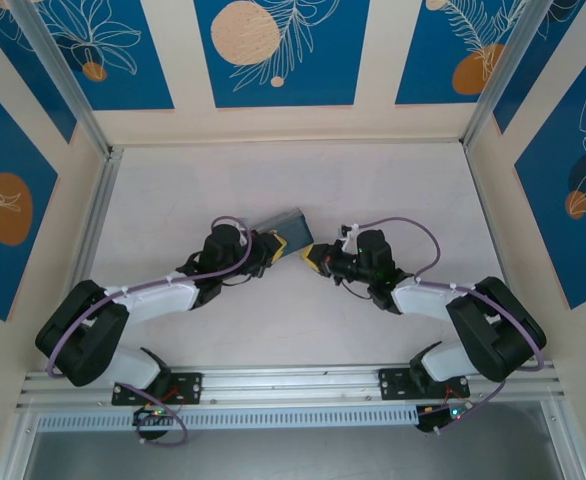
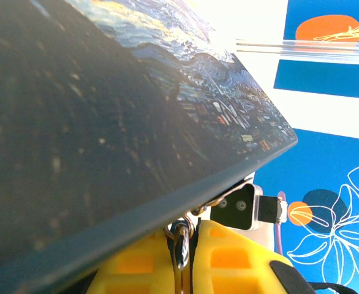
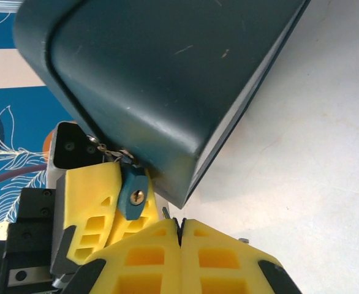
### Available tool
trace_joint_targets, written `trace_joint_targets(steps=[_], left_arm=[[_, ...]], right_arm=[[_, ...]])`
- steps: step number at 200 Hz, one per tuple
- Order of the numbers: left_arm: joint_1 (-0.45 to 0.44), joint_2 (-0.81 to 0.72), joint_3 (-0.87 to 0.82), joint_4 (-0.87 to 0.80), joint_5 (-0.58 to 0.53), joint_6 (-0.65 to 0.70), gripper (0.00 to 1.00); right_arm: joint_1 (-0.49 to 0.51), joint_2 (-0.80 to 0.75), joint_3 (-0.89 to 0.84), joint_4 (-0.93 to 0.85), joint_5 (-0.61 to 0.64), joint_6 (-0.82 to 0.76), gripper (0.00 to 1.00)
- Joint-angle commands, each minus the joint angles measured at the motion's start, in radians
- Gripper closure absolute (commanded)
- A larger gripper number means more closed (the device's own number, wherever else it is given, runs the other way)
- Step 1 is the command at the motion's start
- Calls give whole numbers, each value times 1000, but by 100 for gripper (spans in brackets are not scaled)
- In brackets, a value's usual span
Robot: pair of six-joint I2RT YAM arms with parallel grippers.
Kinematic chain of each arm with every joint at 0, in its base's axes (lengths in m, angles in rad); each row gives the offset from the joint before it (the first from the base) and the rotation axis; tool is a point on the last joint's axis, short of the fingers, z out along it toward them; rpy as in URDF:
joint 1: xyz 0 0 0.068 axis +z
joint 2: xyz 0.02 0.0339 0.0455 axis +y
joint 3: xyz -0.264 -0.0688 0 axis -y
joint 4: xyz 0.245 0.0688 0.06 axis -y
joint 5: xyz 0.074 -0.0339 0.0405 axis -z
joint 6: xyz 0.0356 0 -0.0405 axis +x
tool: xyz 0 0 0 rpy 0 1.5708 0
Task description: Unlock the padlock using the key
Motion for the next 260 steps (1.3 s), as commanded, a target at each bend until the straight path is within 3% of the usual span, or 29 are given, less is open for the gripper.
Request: trace_joint_targets(steps=[1, 260], left_arm=[[9, -23, 6, 68, -1, 24, 100], [7, -14, 10, 66, 10, 32, 100]], right_arm=[[12, 25, 30, 19, 2, 7, 100], [24, 51, 94, 23, -3, 13, 100]])
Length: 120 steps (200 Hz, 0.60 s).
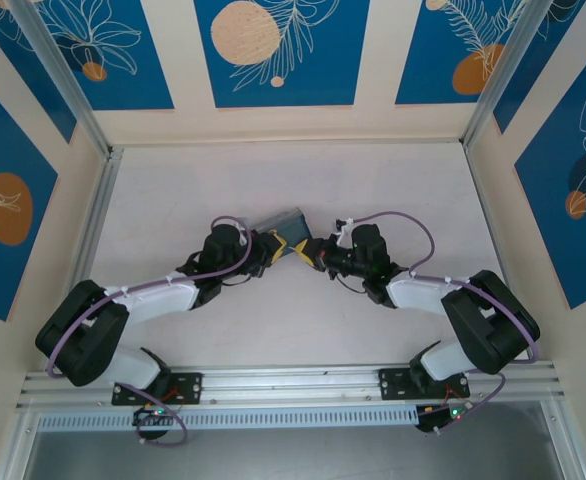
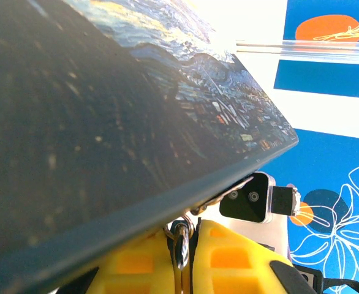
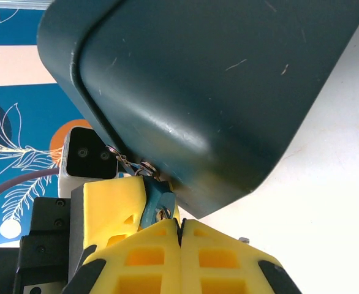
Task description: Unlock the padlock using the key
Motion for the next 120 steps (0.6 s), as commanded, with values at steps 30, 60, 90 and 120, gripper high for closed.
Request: trace_joint_targets(steps=[30, 60, 90, 120], left_arm=[[7, -12, 11, 70, 12, 23, 100], [5, -12, 13, 74, 18, 20, 100], [5, -13, 15, 83, 27, 14, 100], [4, -12, 18, 92, 38, 9, 100]], right_arm=[[16, 21, 39, 20, -1, 7, 100], [22, 39, 40, 54, 1, 6, 100], [24, 71, 24, 145, -6, -24, 100], [17, 97, 2, 220, -21, -97, 100]])
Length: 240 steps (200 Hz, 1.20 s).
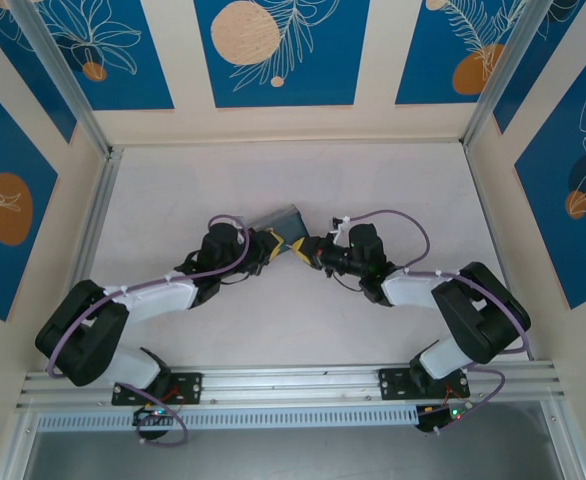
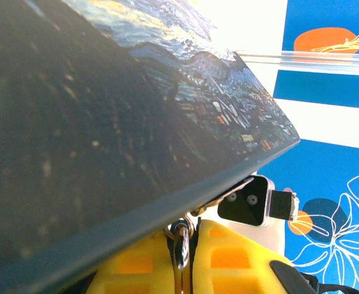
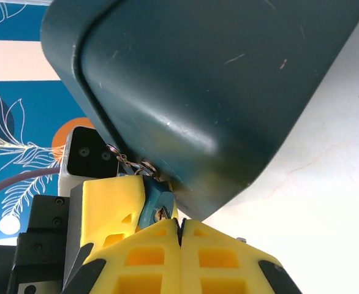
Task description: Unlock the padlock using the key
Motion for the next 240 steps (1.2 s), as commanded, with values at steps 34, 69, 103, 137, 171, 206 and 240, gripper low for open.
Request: trace_joint_targets(steps=[34, 69, 103, 137, 171, 206, 240], left_arm=[[-6, -11, 15, 102, 54, 7, 100], [-5, -8, 16, 107, 65, 6, 100], [-6, -9, 16, 110, 69, 9, 100], [-6, -11, 10, 110, 63, 9, 100], [-7, -2, 10, 123, 65, 10, 100], [-9, 4, 4, 184, 63, -21, 100], [-10, -16, 10, 202, 52, -48, 100]], right_arm=[[1, 63, -22, 224, -47, -150, 100], [0, 75, -15, 227, -33, -209, 100], [-3, 103, 1, 224, -35, -163, 100], [3, 130, 31, 220, -66, -47, 100], [8, 164, 52, 270, -83, 84, 100], [2, 223, 58, 368, -97, 117, 100], [-15, 261, 44, 446, -105, 120, 100]])
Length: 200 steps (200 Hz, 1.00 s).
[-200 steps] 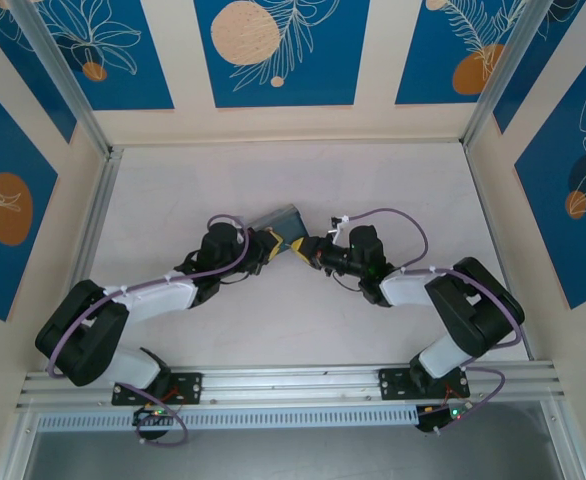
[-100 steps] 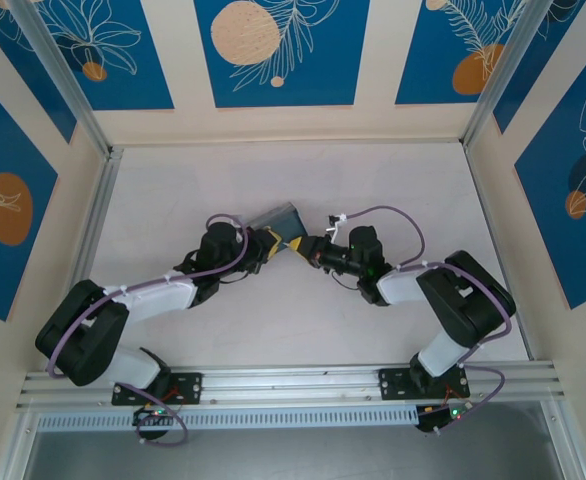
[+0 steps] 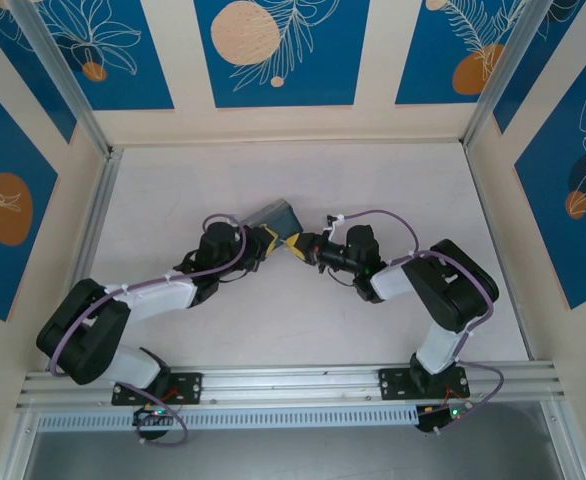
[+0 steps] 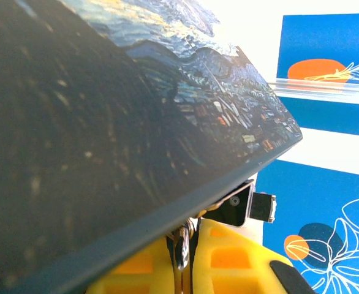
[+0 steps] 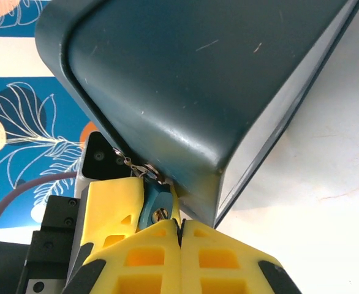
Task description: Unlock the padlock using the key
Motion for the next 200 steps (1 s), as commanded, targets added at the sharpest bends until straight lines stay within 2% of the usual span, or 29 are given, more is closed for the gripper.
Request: trace_joint_targets(steps=[1, 62, 116, 163, 200], left_arm=[[-27, -25, 17, 171, 107, -23, 100], [-28, -32, 34, 209, 117, -74, 100], [-29, -51, 34, 148, 126, -45, 100], [-28, -57, 13, 159, 108, -45, 100], [-27, -55, 3, 197, 83, -64, 100]], right_arm=[[4, 35, 24, 103, -28, 20, 100], [-43, 139, 75, 227, -112, 30, 100], [-66, 141, 121, 203, -162, 35, 100], [-37, 141, 146, 190, -182, 30, 100], [13, 157, 135, 199, -144, 31, 100]])
